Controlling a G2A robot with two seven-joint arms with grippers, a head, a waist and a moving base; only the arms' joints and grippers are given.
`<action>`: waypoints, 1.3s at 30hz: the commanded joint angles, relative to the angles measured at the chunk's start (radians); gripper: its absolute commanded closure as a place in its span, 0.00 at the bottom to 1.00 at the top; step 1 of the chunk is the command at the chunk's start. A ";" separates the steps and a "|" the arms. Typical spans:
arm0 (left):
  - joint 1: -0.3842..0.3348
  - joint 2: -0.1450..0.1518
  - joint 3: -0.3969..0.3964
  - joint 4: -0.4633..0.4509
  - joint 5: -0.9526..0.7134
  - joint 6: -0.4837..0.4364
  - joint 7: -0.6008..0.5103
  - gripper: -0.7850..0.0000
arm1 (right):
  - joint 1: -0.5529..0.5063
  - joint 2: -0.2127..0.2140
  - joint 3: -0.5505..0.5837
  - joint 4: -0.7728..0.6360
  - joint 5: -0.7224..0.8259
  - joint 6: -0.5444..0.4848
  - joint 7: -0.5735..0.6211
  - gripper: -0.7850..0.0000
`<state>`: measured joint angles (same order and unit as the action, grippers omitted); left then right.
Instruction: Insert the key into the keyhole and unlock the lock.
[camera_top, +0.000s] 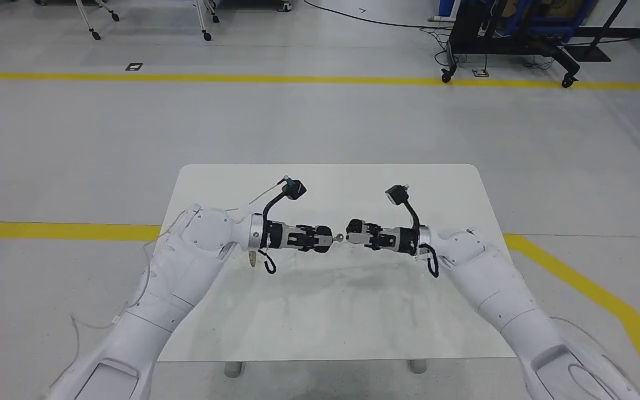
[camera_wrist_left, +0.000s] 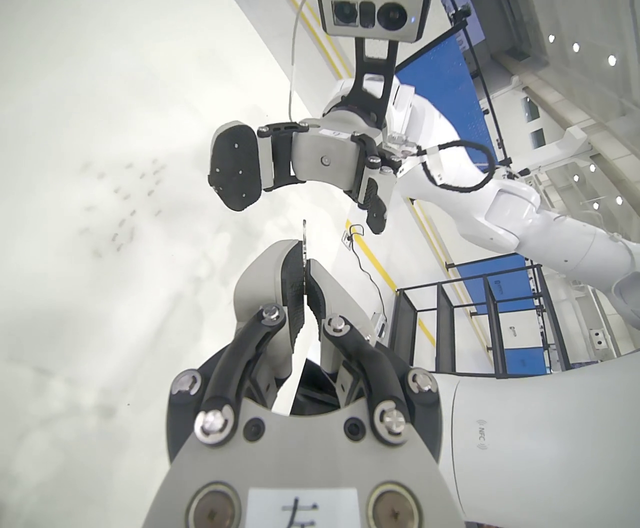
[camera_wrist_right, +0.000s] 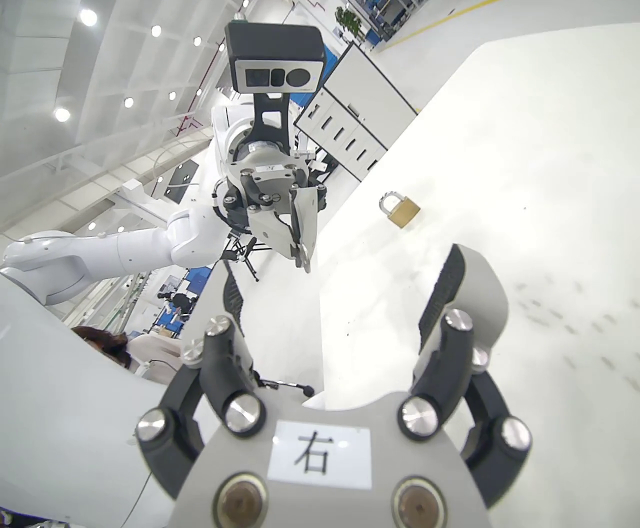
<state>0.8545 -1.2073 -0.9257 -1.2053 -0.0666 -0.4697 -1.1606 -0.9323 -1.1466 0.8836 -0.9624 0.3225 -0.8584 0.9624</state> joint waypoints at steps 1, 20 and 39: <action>-0.006 -0.002 0.009 0.007 -0.002 -0.004 -0.008 1.00 | 0.001 0.002 -0.013 -0.014 0.020 0.022 0.021 0.74; -0.032 -0.006 0.056 0.033 0.029 -0.007 -0.008 1.00 | 0.033 0.034 -0.112 -0.024 0.118 0.052 0.051 1.00; -0.030 0.001 0.042 0.031 -0.012 -0.043 0.019 0.00 | 0.053 0.063 -0.166 0.003 0.179 -0.003 -0.004 1.00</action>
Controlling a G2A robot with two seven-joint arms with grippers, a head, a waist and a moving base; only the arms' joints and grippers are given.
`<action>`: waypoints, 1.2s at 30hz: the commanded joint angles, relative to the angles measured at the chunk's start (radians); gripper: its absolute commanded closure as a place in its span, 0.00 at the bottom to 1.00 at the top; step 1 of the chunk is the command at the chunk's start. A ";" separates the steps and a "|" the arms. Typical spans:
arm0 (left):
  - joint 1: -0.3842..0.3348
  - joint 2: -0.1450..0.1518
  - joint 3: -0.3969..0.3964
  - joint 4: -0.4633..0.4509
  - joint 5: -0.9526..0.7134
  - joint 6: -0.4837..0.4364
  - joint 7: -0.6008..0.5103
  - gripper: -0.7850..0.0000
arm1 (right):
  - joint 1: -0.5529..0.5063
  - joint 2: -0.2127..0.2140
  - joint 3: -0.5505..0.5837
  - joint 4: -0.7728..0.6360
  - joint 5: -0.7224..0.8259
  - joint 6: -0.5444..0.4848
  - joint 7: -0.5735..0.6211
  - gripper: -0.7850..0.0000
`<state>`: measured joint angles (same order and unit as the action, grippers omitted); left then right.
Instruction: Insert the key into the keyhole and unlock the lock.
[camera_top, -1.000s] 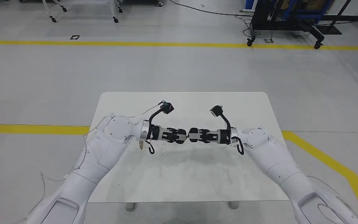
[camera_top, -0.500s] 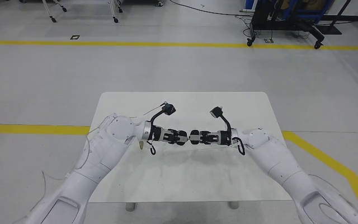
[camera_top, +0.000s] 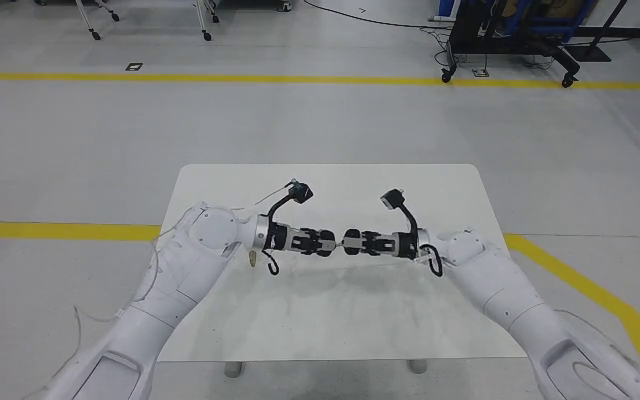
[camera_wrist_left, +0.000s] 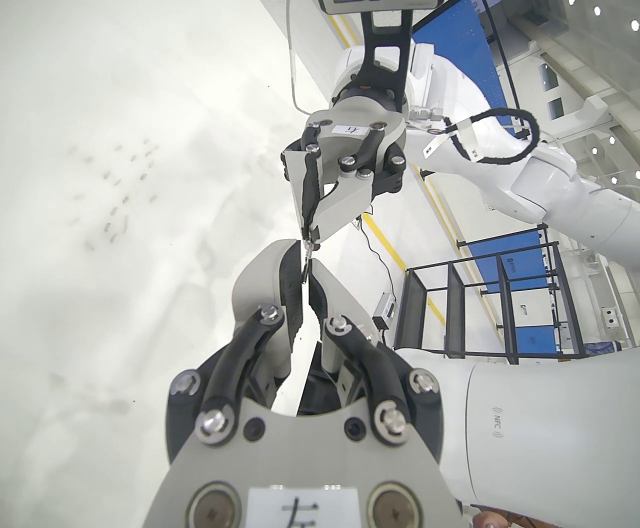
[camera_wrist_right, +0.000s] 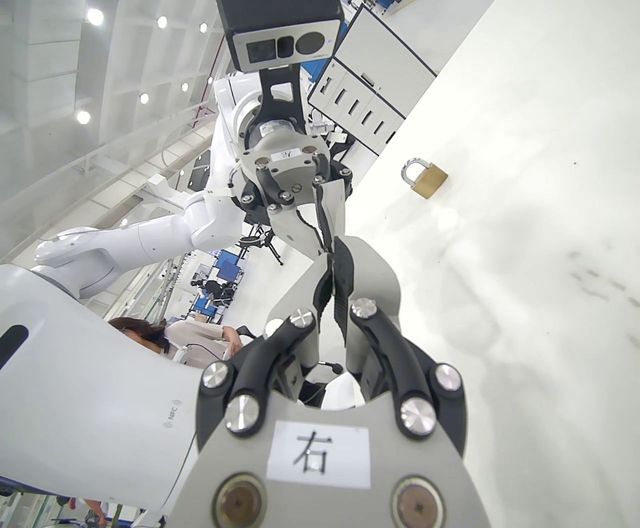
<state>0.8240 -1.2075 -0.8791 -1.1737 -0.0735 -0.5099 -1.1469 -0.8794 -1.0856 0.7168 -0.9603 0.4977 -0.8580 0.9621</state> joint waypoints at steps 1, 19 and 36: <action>0.003 0.003 -0.011 0.000 -0.010 -0.007 0.013 0.00 | 0.001 0.004 0.002 0.002 0.007 -0.008 -0.008 1.00; 0.010 0.005 -0.018 -0.015 -0.012 -0.014 0.030 0.00 | -0.058 0.076 0.098 -0.032 0.068 -0.145 -0.144 1.00; 0.450 0.162 -0.447 -0.696 0.696 0.325 -0.015 0.00 | -0.058 0.076 0.098 -0.032 0.068 -0.145 -0.144 1.00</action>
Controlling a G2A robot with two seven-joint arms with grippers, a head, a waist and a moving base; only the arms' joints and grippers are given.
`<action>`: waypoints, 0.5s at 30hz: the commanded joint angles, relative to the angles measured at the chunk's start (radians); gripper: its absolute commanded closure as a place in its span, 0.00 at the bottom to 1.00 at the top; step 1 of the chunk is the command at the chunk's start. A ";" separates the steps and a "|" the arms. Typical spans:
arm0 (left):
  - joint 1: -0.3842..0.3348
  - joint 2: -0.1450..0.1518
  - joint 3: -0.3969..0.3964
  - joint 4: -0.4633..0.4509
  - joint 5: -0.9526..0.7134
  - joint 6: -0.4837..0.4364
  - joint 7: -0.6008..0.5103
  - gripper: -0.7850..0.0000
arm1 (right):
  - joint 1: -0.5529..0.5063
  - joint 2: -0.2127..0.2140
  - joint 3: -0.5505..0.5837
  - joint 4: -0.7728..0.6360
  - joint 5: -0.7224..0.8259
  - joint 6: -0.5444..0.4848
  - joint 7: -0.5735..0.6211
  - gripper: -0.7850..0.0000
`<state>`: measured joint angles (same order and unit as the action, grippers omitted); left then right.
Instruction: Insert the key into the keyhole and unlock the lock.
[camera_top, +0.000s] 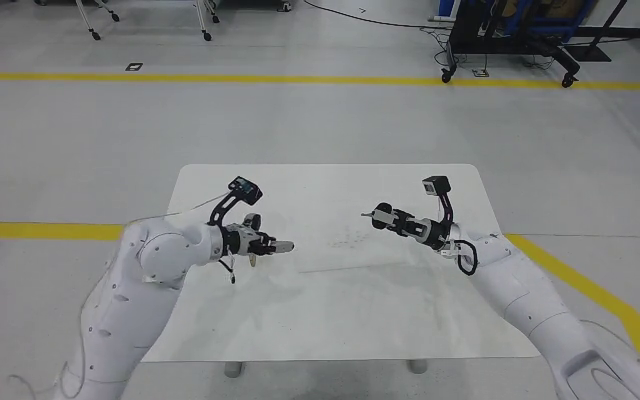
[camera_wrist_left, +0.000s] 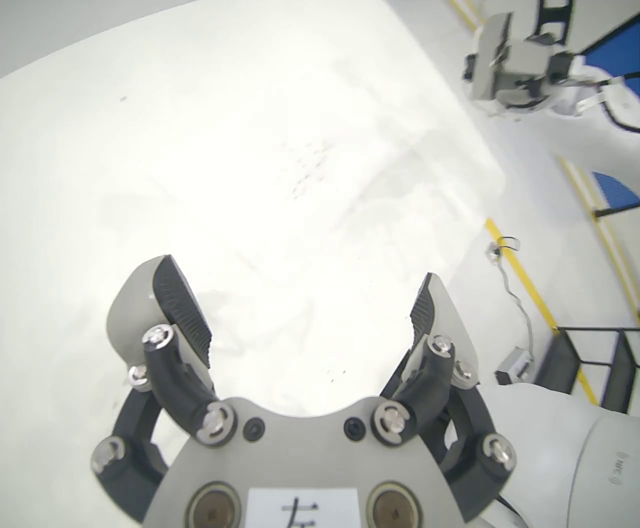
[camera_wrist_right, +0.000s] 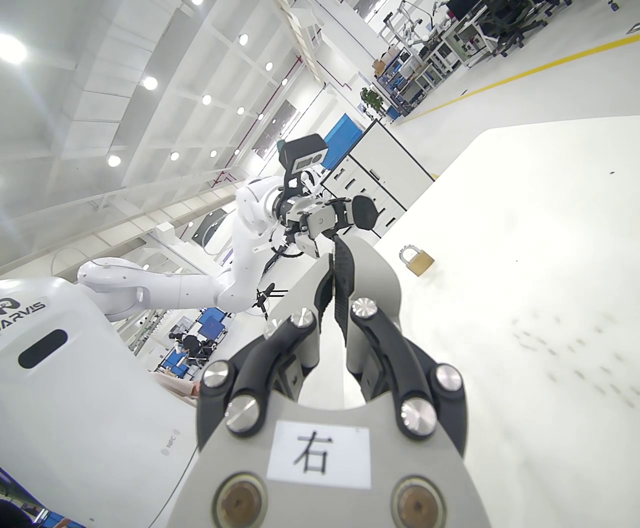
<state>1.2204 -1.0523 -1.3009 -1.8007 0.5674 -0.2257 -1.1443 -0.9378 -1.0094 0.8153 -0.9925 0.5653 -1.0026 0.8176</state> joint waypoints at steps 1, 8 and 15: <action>0.088 0.012 -0.043 -0.106 0.098 0.077 -0.037 0.00 | 0.000 0.000 0.000 0.000 0.000 0.000 0.000 1.00; 0.165 0.019 0.004 -0.143 0.300 0.232 -0.099 0.02 | 0.000 0.000 0.000 0.000 0.000 0.000 0.000 1.00; 0.041 -0.009 0.154 0.014 0.386 0.335 -0.092 0.18 | 0.000 0.000 0.000 0.000 0.000 0.000 0.000 1.00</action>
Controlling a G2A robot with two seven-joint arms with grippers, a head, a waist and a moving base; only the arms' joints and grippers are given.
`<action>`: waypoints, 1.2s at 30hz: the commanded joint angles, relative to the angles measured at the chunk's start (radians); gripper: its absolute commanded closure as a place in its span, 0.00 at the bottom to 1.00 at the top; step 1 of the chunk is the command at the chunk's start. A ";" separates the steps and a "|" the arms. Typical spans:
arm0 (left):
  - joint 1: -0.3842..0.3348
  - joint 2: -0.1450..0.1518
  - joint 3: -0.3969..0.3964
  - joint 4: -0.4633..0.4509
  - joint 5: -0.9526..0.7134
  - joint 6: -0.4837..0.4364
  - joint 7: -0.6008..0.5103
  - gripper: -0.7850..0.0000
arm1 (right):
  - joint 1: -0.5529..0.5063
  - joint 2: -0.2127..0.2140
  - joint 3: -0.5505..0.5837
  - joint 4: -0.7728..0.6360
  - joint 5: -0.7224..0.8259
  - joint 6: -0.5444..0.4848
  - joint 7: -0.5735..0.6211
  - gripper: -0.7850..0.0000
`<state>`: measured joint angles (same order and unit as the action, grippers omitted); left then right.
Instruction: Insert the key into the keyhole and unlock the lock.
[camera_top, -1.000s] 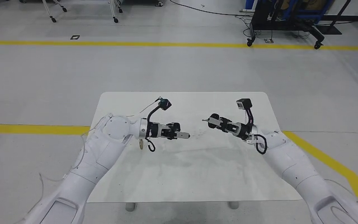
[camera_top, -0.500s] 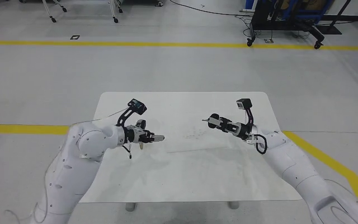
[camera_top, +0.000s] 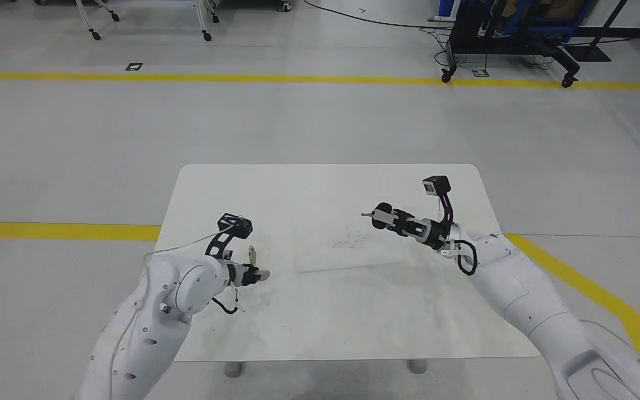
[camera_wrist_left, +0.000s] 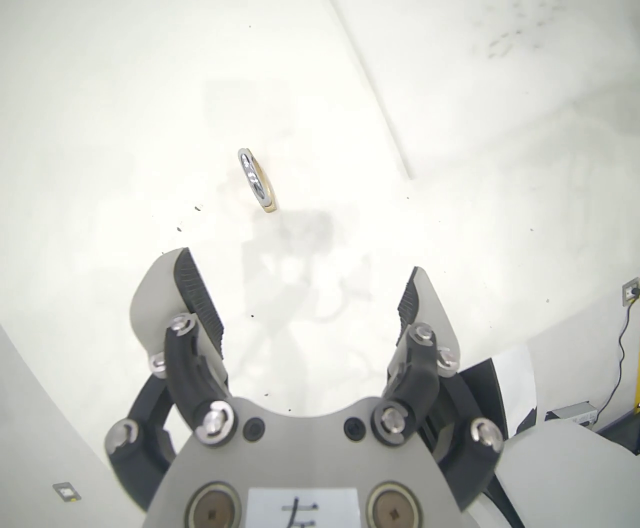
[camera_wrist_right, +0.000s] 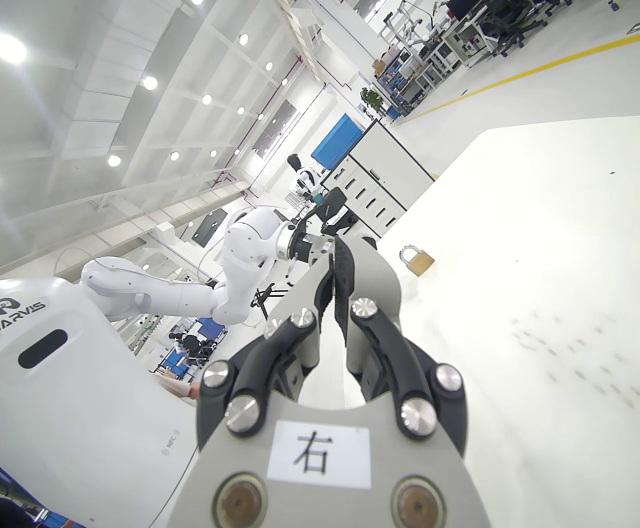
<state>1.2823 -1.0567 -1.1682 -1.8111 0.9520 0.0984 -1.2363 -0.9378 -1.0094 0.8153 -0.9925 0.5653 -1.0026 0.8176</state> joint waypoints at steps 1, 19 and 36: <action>-0.040 -0.008 0.035 0.045 0.003 0.020 -0.001 0.20 | 0.000 0.000 0.000 0.000 0.000 0.000 0.000 1.00; -0.175 -0.037 0.098 0.226 -0.005 0.043 0.002 0.48 | 0.000 0.000 0.000 0.000 0.000 0.000 0.000 1.00; -0.216 -0.055 0.137 0.277 -0.006 0.048 0.000 0.66 | 0.000 0.000 0.000 0.000 0.000 0.000 0.000 1.00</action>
<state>1.0673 -1.1114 -1.0315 -1.5365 0.9503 0.1484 -1.2349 -0.9378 -1.0094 0.8152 -0.9925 0.5653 -1.0026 0.8176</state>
